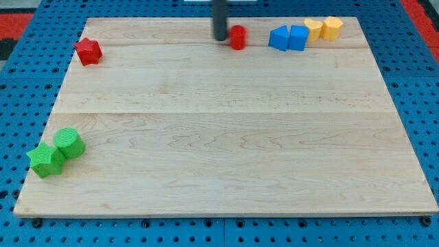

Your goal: Move red star closer to the red circle

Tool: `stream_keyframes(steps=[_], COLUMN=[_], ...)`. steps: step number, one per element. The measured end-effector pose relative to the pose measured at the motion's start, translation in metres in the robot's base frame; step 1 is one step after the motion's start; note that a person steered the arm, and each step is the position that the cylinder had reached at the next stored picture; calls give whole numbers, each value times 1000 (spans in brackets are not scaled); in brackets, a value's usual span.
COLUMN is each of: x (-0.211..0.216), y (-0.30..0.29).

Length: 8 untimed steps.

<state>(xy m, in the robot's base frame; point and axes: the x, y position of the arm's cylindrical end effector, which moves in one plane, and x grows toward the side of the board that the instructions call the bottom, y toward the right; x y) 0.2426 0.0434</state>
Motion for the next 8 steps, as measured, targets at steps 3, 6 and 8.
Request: stream_keyframes(steps=[3,6,8], x=[26,164,179], y=[-115,-247,-347])
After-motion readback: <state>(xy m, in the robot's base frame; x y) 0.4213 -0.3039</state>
